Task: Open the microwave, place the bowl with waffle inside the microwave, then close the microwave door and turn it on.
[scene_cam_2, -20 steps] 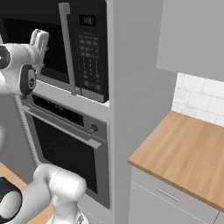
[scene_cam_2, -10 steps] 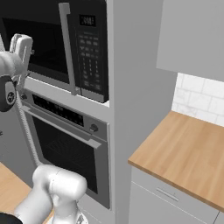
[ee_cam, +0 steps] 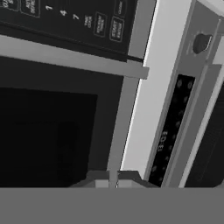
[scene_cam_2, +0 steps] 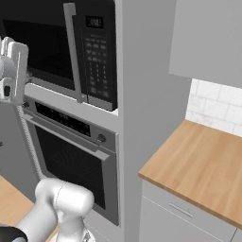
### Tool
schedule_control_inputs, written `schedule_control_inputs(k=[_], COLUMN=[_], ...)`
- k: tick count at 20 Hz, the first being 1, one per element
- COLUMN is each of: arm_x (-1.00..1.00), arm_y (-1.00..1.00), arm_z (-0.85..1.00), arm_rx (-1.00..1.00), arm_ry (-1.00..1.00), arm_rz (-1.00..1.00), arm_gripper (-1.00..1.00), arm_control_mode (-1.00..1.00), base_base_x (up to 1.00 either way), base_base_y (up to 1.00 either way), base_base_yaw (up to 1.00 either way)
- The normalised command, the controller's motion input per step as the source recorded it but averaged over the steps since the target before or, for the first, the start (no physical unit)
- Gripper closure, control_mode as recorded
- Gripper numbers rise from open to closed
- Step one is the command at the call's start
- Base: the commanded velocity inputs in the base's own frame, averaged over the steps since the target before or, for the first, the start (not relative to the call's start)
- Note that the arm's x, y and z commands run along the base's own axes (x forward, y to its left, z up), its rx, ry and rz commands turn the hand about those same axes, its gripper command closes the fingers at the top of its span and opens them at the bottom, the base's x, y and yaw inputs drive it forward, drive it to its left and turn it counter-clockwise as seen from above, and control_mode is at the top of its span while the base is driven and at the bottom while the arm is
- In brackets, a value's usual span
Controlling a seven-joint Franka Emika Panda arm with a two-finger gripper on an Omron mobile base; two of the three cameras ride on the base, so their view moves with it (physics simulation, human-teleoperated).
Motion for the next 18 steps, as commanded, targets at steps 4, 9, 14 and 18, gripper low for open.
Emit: schedule_control_inputs(k=[4,9,14,18], arm_x=[-0.01,-0.05,-0.09,-0.26], arm_y=[-0.37,-0.33,-0.54,-0.53], arm_z=[-0.06,-0.05,-0.3,-0.28], arm_rx=[-0.37,-0.51,-0.44,-0.4], arm_ry=[0.16,-0.01,0.03,0.01], arm_rz=[0.0,0.05,0.06,0.1], arm_gripper=[1.0,1.0,1.0,1.0], arm_control_mode=[-1.0,-1.0,-1.0,-1.0], base_base_x=[0.0,0.0,0.0,0.0], base_base_y=[0.0,0.0,0.0,0.0], base_base_yaw=[0.0,0.0,0.0,0.0])
